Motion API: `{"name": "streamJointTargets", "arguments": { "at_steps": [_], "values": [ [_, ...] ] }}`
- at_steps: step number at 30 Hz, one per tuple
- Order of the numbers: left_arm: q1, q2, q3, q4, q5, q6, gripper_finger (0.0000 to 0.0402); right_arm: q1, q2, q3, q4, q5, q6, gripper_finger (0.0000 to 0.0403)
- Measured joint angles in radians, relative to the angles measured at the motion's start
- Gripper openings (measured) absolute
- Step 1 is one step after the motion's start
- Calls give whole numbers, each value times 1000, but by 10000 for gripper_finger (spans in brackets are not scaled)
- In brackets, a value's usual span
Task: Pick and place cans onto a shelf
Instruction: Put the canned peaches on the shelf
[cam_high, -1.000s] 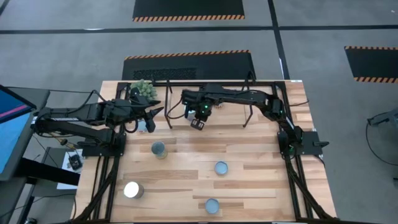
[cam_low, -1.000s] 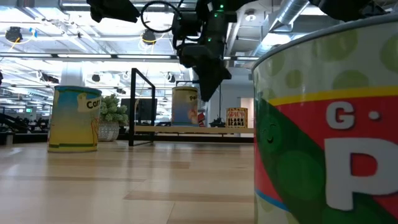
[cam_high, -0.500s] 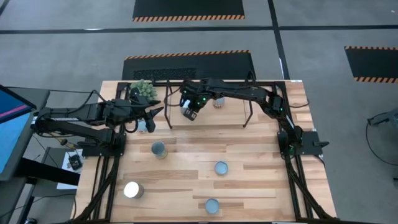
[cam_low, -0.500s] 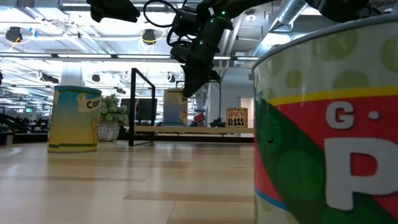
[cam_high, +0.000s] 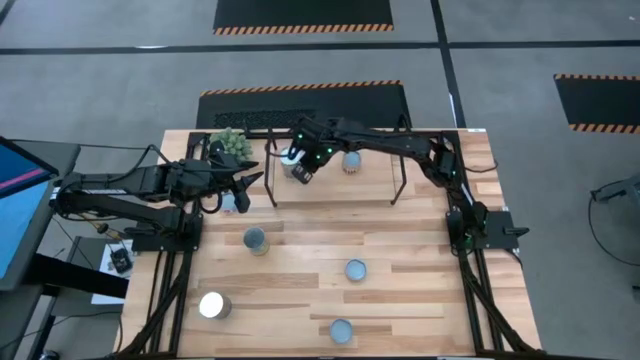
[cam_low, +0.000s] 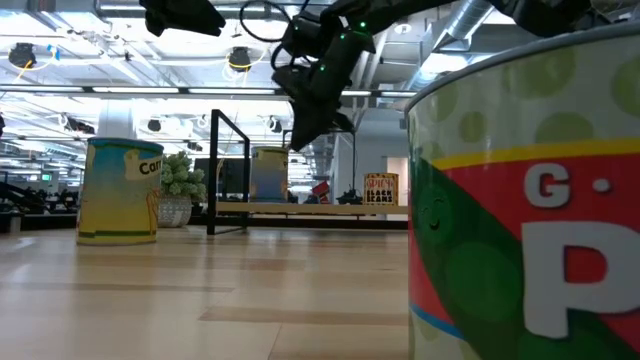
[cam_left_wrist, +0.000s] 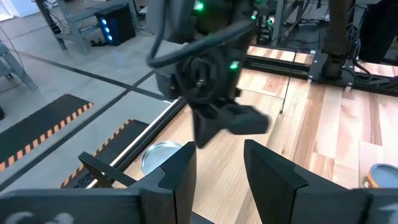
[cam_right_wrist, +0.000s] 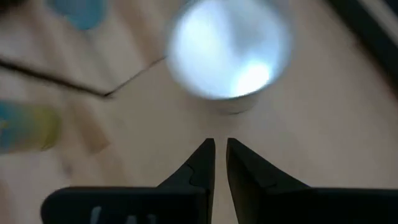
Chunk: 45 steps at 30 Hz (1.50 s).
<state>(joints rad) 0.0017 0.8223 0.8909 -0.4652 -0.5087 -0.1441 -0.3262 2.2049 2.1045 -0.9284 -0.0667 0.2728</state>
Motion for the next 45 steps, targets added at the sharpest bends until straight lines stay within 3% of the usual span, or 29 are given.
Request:
{"name": "streamJointTargets", "arguments": {
  "at_steps": [15,41,45],
  "values": [
    [0,0,0,0,0,-2,126,16,44,1,117,-34,-11,65],
    [0,0,0,0,1,-2,126,-41,44,0,155,41,-11,65],
    [0,0,0,0,1,-2,126,-50,42,0,155,95,-10,65]
  ]
}}
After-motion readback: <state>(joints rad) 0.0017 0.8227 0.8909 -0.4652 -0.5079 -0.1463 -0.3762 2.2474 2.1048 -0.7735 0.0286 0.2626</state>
